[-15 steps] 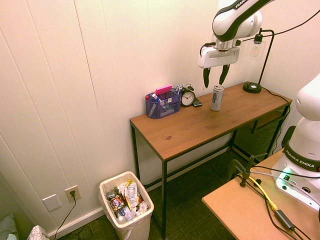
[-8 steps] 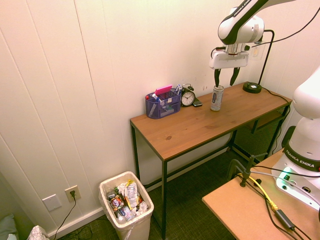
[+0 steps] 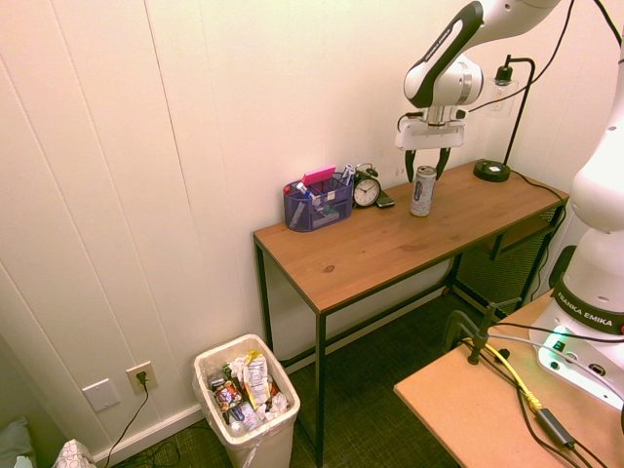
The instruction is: Throw the can in the trash bin
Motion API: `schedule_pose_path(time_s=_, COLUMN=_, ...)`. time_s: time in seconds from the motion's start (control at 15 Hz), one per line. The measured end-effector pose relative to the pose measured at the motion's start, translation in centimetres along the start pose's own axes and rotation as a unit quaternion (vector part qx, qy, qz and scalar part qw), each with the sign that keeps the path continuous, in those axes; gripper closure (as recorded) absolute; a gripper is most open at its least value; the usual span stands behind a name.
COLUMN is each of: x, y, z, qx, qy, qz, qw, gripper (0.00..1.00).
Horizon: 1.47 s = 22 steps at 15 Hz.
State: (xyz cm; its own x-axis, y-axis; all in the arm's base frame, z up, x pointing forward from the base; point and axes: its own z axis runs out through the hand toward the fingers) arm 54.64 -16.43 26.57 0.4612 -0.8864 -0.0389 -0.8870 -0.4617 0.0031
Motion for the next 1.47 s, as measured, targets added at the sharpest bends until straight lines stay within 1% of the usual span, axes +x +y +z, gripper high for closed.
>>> schedule_pose_path(time_s=0.33, x=-0.1, y=-0.5, z=0.1, qx=-0.001, qy=0.001, qz=-0.004, qw=1.000, gripper=1.00)
schedule_pose_path(time_s=0.8, x=0.8, y=0.6, z=-0.3, qx=-0.004, qy=0.001, qz=0.008, qw=1.000, gripper=1.00)
schedule_pose_path(time_s=1.0, x=0.4, y=0.6, z=-2.0, qx=0.004, qy=0.004, qz=0.003, qw=1.000, gripper=1.00)
schedule_pose_path(time_s=1.07, x=-0.5, y=0.5, z=-3.4, qx=0.010, qy=0.006, qz=-0.005, qw=1.000, gripper=1.00)
schedule_pose_path(time_s=1.2, x=-4.5, y=-0.6, z=-7.3, qx=0.023, qy=0.006, qz=-0.036, qw=0.999, gripper=1.00)
schedule_pose_path(time_s=1.33, x=-11.4, y=-3.0, z=-11.3, qx=0.028, qy=0.014, qz=-0.076, qw=0.997, gripper=1.00)
schedule_pose_path(time_s=1.47, x=-20.1, y=-6.2, z=-13.6, qx=0.026, qy=0.029, qz=-0.115, qw=0.993, gripper=1.00)
